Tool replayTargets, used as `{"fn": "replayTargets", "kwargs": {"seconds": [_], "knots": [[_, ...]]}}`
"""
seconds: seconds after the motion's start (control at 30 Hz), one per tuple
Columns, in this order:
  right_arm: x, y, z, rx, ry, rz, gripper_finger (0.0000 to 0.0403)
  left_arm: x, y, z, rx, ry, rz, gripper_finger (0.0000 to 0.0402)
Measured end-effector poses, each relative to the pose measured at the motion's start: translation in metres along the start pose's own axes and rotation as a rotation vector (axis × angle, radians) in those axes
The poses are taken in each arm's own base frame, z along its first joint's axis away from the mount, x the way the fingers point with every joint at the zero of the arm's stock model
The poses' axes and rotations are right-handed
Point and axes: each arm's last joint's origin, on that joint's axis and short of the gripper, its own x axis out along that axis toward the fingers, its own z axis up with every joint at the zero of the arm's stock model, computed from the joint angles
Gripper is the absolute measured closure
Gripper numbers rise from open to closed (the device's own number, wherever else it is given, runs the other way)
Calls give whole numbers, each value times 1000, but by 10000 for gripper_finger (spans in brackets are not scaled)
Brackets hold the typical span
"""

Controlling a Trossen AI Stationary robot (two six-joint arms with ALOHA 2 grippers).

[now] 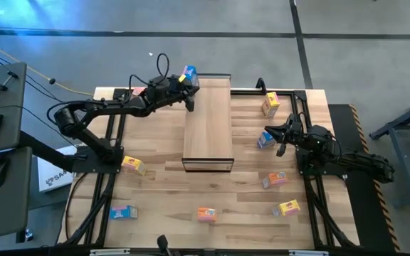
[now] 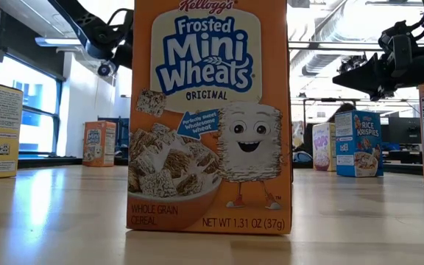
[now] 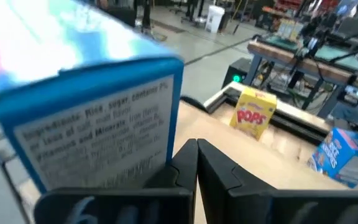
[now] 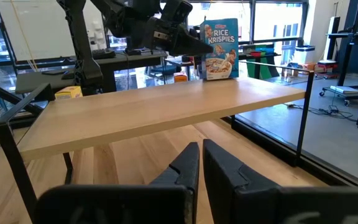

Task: Stack cereal on shelf
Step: Put the top left blue cereal box on the shelf

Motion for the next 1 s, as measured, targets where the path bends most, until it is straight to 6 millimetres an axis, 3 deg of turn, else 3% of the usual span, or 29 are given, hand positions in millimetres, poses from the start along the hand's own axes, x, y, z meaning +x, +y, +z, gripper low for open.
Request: {"fn": "replayTargets", "kwargs": {"seconds": [0.3,0.7,0.87,1.0], "knots": [[0,0,0,0,1,0,389,11,0,-10,-17,-7,-48,401],[0,0,0,0,1,-1,389,11,-6,7,7,-8,-150,401],[0,0,0,4,0,0,389,-5,-23,13,85,156,-165,401],[0,0,0,8,1,0,389,-26,-36,14,184,246,-7,401]]}}
